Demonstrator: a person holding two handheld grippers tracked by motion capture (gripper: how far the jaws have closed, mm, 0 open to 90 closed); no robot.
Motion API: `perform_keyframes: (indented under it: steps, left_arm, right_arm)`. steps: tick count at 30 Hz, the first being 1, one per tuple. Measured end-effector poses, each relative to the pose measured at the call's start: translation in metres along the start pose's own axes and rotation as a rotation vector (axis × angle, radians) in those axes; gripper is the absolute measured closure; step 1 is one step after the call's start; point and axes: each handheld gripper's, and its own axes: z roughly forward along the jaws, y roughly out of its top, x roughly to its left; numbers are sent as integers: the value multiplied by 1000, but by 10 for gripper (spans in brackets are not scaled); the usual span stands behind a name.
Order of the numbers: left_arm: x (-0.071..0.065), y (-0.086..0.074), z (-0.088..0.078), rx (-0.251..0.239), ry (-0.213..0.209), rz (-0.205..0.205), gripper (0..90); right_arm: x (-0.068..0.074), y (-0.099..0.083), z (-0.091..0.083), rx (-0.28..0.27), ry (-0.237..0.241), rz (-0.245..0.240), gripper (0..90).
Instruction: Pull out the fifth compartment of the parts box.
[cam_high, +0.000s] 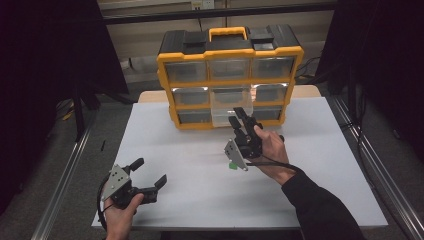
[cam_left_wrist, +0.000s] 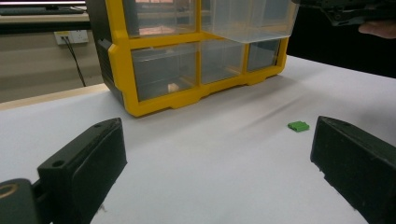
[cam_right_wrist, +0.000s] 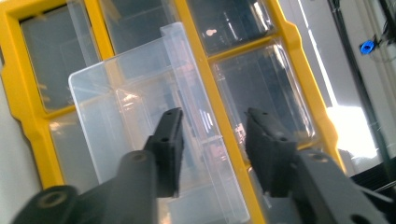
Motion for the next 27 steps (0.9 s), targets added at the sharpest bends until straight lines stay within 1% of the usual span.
perform_keyframes:
  steps: [1, 2, 4, 5, 6, 7, 8, 9, 11, 12, 13, 15, 16, 17, 18, 19, 20, 22, 23, 24, 26, 27]
  left_arm:
    - [0, 0, 0, 0, 5, -3, 33]
    - [0, 0, 0, 3, 5, 0, 33]
    - [0, 0, 0, 1, 6, -6, 33]
    - [0, 0, 0, 5, 6, -1, 33]
    - [0, 0, 0, 0, 6, -8, 33]
    - [0, 0, 0, -1, 10, -9, 33]
    - [0, 0, 0, -2, 5, -8, 33]
    - [1, 0, 0, 2, 3, -5, 33]
    - [1, 0, 0, 2, 3, -6, 33]
    - [1, 0, 0, 4, 5, -5, 33]
    - [1, 0, 0, 1, 6, -12, 33]
    - [2, -1, 0, 3, 2, -8, 33]
    - [3, -1, -1, 2, 3, -8, 33]
    - [3, 0, -1, 5, 7, -4, 33]
    - [3, 0, -1, 5, 7, -4, 33]
    - [3, 0, -1, 3, 7, -6, 33]
    - [3, 0, -1, 5, 4, -2, 33]
    - [3, 0, -1, 4, 11, -3, 33]
    - [3, 0, -1, 0, 10, -8, 33]
    - [3, 0, -1, -1, 11, -8, 33]
    - [3, 0, -1, 0, 18, -8, 33]
    - [3, 0, -1, -5, 16, -15, 33]
  right_arm:
    - [-1, 0, -1, 1, 2, 18, 464]
    - [-2, -1, -2, 5, 17, 43, 454]
    - [-4, -3, -4, 10, 20, 70, 411]
    - [-4, -4, -5, 11, 30, 100, 382]
    - [-6, -4, -5, 19, 36, 129, 361]
    - [-7, -5, -6, 25, 43, 163, 338]
    - [-9, -5, -7, 26, 48, 182, 316]
    - [-11, -6, -8, 30, 56, 216, 292]
    - [-16, -9, -9, 31, 83, 303, 250]
    - [-18, -11, -10, 42, 104, 365, 228]
    - [-20, -14, -10, 47, 122, 397, 212]
    - [-23, -20, -11, 57, 155, 483, 180]
    - [-25, -23, -11, 63, 180, 522, 170]
    - [-28, -27, -12, 67, 201, 573, 162]
    - [-29, -29, -13, 72, 212, 601, 157]
    - [-30, -32, -14, 74, 211, 627, 153]
    - [-32, -36, -16, 76, 229, 682, 145]
    - [-34, -43, -17, 85, 248, 759, 131]
    - [-35, -46, -17, 87, 267, 791, 124]
    - [-36, -51, -18, 94, 288, 840, 117]
    - [-36, -57, -19, 101, 320, 898, 106]
    - [-37, -61, -20, 108, 336, 929, 95]
